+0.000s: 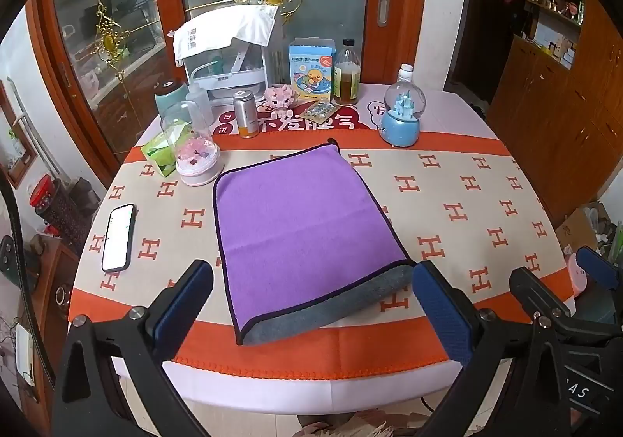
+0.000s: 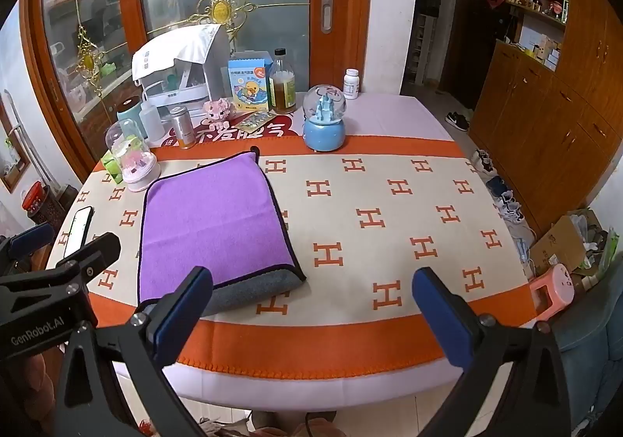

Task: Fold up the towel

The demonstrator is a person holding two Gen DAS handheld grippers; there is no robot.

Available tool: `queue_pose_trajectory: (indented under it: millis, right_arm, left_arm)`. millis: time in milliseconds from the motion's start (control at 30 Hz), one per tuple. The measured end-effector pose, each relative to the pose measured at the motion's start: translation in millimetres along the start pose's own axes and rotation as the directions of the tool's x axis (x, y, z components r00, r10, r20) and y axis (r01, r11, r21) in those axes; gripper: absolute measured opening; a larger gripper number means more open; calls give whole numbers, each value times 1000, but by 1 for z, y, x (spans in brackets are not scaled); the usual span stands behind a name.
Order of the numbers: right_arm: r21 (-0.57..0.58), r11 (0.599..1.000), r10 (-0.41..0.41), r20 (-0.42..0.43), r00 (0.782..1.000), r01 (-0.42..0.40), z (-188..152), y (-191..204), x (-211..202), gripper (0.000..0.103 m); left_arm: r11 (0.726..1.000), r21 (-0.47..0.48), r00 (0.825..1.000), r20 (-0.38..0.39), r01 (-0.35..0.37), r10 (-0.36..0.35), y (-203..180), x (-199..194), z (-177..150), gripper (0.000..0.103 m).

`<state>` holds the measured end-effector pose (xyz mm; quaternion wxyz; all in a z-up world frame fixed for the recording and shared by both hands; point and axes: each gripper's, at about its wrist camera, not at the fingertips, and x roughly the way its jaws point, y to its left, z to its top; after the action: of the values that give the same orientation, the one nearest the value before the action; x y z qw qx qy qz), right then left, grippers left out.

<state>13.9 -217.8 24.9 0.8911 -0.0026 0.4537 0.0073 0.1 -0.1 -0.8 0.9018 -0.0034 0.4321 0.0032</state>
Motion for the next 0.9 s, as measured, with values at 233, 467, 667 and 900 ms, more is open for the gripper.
queue_pose_trajectory:
  millis: [233,467,667,900]
  right_arm:
    - [-1,1000,-3,0,1000,3,1,0,0,103]
    - [-1,1000,-3,0,1000,3,3,0,0,103]
    - [-3,1000,-3,3,1000,3,4,0,1,103]
    - [-4,1000,-3,5,1000,3,6,-1,-1,103]
  left_arm:
    - [1000,0,1000,-1,2,-2,2,3,-2,102]
    - [1000,0,1000,-3,2,-2,3,1,-2,102]
    - [1000,-1,1000,-1,0,0,2,5,-1,102]
    - [1000,-2,1000,3,-4,4,-3,5,3,102]
